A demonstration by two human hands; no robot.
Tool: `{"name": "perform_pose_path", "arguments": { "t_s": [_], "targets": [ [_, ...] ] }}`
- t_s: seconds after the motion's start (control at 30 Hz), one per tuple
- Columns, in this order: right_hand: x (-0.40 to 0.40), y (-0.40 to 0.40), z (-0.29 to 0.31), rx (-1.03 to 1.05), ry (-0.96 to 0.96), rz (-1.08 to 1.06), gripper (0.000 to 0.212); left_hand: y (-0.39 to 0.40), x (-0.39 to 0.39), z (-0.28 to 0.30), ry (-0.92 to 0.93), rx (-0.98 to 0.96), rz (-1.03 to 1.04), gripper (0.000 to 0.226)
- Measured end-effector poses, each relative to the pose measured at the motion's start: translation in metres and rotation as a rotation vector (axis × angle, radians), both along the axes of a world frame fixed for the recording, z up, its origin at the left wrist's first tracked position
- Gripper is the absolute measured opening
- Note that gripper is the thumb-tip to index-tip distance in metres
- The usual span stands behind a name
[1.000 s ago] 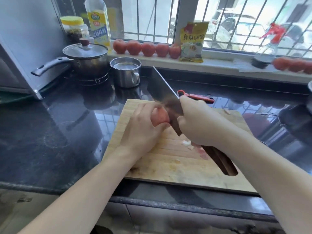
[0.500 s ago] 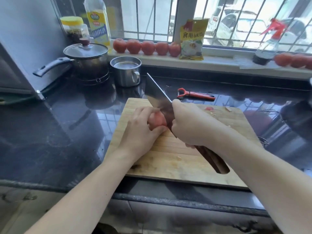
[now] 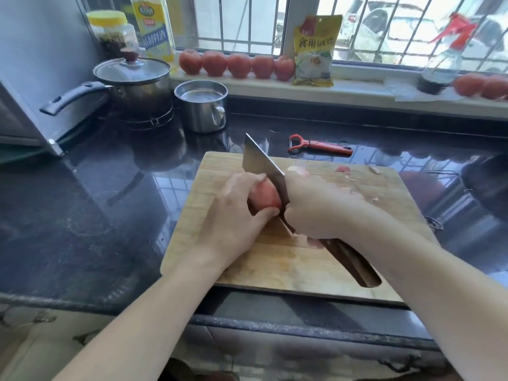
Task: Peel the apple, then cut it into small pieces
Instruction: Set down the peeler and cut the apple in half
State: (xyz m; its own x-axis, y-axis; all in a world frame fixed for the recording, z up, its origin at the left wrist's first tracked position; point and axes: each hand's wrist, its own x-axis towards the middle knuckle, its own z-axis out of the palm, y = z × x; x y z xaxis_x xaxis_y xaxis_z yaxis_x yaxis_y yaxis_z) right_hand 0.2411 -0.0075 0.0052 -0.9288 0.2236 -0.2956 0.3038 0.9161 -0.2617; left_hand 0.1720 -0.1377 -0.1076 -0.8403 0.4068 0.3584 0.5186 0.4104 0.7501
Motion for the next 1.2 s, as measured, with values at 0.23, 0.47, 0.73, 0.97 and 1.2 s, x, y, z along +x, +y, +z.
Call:
{"name": "perform_pose_path", "arguments": {
  "t_s": [0.23,0.47,0.73,0.97,1.2],
  "targets": [
    [0.000,0.003,-0.007,0.021,0.012,-0.022,0.012,-0.002,0.004,0.002,-0.077,-0.012,0.028,0.054],
    [0.013,0.038,-0.004,-0.274,0.231,-0.146,0.010,-0.044,0.006,0.001,-0.141,-0.066,-0.020,0.089],
    [0.016,0.069,0.006,-0.414,0.334,-0.261,0.021,-0.046,0.003,0.000,-0.122,-0.069,-0.025,0.087],
    [0.023,0.097,0.007,-0.405,0.352,-0.363,0.019,-0.049,-0.030,0.026,-0.152,-0.351,0.017,0.074],
    [0.038,0.112,0.003,-0.424,0.340,-0.402,0.022,0.043,-0.001,0.055,0.134,-0.601,-0.061,0.069]
  ]
}}
